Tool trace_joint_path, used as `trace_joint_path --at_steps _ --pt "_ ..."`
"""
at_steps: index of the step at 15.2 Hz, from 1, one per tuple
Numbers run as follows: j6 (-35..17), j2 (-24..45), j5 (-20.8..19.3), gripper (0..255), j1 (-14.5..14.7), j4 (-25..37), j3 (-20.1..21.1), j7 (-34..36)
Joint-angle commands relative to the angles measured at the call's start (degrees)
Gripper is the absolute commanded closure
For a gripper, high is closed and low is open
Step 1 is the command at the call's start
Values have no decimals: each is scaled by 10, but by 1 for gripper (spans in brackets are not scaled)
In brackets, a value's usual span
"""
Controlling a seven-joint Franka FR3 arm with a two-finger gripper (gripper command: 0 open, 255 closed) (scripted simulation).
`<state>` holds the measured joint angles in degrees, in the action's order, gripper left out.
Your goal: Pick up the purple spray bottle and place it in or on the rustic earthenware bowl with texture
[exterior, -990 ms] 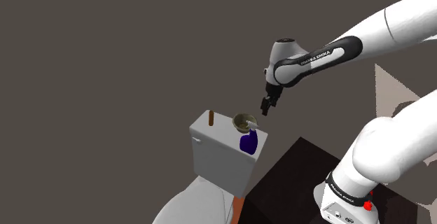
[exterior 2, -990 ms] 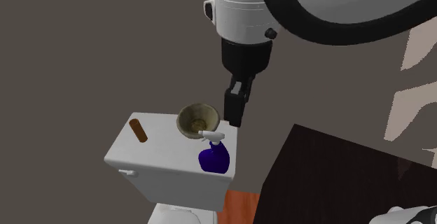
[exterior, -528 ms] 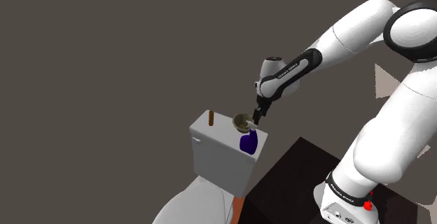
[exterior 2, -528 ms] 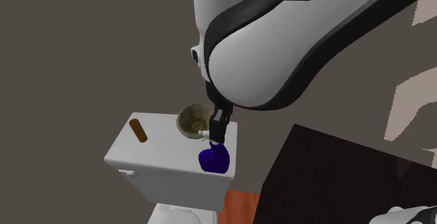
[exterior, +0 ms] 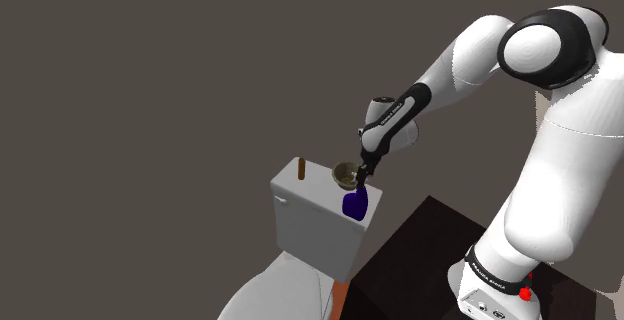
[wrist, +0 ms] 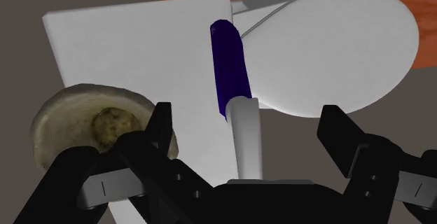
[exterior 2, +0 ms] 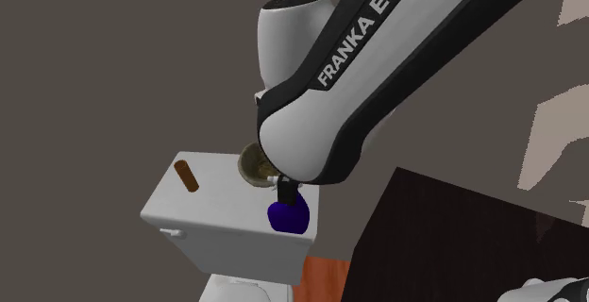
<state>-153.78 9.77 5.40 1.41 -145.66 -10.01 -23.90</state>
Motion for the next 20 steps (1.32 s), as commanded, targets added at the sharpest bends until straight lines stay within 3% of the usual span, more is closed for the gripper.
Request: trace_joint_path --at_steps 1,9,10,20 --pt "-17 17 9 0 -2 0 4 -6" --pt "-22 22 11 0 -3 0 5 -8" --pt "-22 22 11 255 -3 0 5 -8" --pt "-14 14 7 255 -1 0 3 -5"
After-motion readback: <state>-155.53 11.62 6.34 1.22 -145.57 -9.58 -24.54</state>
